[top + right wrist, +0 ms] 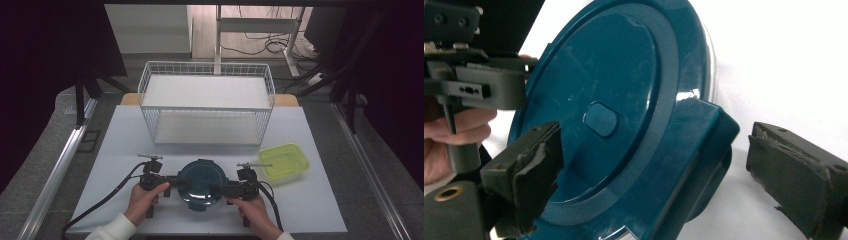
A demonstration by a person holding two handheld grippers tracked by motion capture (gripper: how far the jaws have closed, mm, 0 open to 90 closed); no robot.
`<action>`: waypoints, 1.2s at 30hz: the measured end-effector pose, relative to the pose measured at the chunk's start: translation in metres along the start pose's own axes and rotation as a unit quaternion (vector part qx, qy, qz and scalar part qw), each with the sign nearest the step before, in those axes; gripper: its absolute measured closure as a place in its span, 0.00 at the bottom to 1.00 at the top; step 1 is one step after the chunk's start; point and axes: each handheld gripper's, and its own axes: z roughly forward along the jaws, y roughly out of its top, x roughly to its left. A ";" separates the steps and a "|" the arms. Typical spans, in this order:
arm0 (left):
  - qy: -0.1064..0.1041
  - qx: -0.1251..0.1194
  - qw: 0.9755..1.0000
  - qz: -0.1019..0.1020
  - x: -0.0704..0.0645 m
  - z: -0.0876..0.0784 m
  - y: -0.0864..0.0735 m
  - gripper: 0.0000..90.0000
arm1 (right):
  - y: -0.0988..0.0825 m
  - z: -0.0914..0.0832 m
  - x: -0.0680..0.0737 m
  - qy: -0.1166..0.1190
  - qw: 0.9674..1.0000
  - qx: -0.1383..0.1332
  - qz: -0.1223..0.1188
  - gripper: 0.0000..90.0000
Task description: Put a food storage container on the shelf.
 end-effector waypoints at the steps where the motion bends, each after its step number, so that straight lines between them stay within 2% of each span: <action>1: 0.001 0.001 1.000 0.000 -0.001 0.000 -0.001 0.20 | -0.001 0.000 -0.001 0.004 1.000 0.000 0.007 0.11; 4: -0.007 0.006 1.000 -0.005 -0.001 0.001 -0.002 0.29 | -0.003 0.001 -0.004 0.018 0.999 0.006 0.027 0.15; 7: -0.008 0.005 1.000 -0.018 -0.001 0.000 -0.002 0.31 | -0.005 0.001 -0.003 0.035 0.999 0.007 0.034 0.23; 10: -0.012 0.005 0.999 -0.029 0.000 0.000 -0.001 0.33 | -0.006 0.001 -0.001 0.033 0.999 0.011 0.040 0.24; 13: -0.015 0.000 0.999 -0.032 -0.001 -0.002 -0.001 0.36 | -0.004 -0.002 -0.005 0.040 0.997 0.014 0.061 0.28; 15: -0.016 -0.003 0.999 -0.030 -0.003 -0.003 -0.001 0.38 | -0.003 -0.004 -0.006 0.044 0.997 0.020 0.067 0.30; 19: -0.013 -0.009 1.000 -0.020 -0.007 -0.006 -0.003 0.40 | -0.005 -0.007 -0.006 0.046 0.996 0.013 0.070 0.33; 25: -0.006 -0.014 1.000 -0.004 -0.014 -0.010 -0.007 0.43 | -0.007 -0.012 -0.006 0.052 0.995 0.009 0.089 0.37; 36: 0.012 -0.019 1.000 0.017 -0.027 -0.013 -0.008 0.44 | -0.005 -0.017 -0.002 0.044 0.995 0.004 0.094 0.39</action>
